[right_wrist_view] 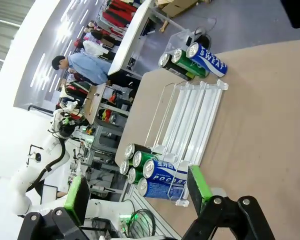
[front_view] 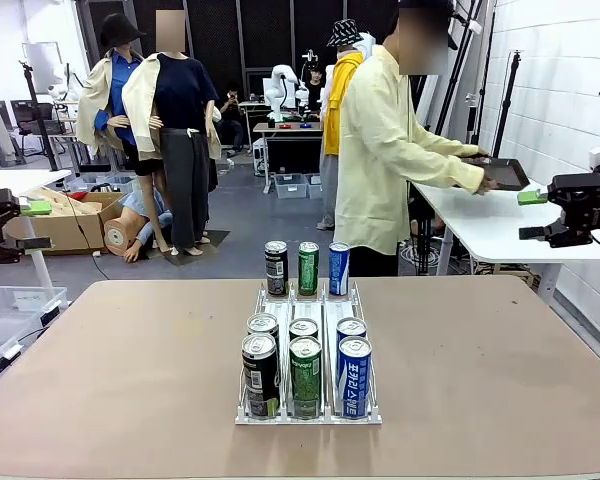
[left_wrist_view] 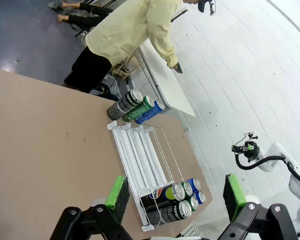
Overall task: Retrieve and hand over the desired beverage to the person.
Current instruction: Pick up a can of the same type that the person held from the Automatic Can Dispenser.
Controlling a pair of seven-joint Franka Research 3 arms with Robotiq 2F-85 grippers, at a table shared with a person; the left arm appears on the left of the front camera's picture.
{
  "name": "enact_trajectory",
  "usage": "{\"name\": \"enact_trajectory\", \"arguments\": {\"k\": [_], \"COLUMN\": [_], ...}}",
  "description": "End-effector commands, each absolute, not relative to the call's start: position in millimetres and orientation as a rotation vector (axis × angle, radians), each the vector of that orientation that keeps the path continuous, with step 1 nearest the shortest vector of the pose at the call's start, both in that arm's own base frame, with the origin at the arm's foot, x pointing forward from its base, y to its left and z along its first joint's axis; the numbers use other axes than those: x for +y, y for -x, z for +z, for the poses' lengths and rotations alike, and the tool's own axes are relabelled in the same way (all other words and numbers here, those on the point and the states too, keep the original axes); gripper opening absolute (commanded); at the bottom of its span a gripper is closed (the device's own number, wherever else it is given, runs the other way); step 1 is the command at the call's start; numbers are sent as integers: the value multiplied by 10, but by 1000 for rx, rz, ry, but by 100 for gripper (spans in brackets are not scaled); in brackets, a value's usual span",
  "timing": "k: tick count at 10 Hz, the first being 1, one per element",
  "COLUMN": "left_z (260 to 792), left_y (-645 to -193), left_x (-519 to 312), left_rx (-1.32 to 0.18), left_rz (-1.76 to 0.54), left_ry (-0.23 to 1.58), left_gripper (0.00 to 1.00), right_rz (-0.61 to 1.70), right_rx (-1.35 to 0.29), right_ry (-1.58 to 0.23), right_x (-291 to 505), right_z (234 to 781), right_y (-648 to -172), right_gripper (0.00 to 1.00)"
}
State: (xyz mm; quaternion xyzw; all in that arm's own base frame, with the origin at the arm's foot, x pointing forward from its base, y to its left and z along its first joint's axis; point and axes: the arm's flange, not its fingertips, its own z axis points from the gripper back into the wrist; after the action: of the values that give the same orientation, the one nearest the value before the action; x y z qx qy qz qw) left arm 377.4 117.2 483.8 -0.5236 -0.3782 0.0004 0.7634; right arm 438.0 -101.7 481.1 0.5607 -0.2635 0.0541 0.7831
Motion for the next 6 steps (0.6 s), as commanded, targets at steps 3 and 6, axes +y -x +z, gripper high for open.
{"name": "enact_trajectory", "arguments": {"k": [3,6], "left_z": [4838,4838], "left_y": [-3774,-3774], "left_x": [1172,1172], "left_rx": [-822,-822], "left_rz": [1,1], "left_ry": [1138,1138], "left_gripper": [100,100], "right_rz": [117,117], "right_rx": [-569,-569], "right_ry": [-1210,-1210], "right_x": [-1017,-1017], "right_z": [4811,4811], "right_y": [-4380,-4380], "right_gripper": [100,100]}}
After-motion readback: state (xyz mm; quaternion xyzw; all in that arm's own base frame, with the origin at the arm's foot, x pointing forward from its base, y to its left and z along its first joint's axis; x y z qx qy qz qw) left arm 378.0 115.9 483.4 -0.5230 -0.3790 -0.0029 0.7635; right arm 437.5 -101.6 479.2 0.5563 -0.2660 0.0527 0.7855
